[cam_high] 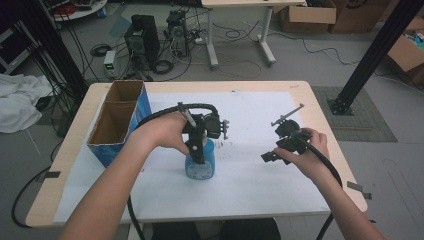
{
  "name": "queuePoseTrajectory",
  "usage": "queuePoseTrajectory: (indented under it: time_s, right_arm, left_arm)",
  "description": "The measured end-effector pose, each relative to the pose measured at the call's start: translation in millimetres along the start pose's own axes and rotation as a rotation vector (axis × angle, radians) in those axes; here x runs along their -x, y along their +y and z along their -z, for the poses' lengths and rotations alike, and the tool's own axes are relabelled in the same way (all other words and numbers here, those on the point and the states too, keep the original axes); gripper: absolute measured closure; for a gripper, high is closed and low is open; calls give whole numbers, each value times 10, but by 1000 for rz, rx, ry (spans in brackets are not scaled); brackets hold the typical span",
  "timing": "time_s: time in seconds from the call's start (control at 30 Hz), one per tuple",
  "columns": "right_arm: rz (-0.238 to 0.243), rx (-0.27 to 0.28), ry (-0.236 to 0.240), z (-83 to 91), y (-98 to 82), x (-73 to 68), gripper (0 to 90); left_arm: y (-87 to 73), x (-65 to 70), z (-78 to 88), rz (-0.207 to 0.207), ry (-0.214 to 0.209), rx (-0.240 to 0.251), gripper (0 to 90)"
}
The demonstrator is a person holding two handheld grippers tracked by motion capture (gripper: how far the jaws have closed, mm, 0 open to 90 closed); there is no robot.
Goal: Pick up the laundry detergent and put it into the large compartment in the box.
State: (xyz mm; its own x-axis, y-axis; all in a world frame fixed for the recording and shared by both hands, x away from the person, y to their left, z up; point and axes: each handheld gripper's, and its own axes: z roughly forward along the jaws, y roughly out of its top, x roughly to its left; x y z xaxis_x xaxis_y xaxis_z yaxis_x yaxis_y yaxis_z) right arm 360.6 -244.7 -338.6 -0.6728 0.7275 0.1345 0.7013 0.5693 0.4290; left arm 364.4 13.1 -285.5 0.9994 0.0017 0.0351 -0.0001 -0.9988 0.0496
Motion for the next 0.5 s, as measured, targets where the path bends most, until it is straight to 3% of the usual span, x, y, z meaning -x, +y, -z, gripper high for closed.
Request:
queuePoseTrajectory:
  time_s: [0.5]
  right_arm:
    - [-4,6,4,10,-3,9,178]
  left_arm:
    - [28,-7,-16,13,-28,-8,246]
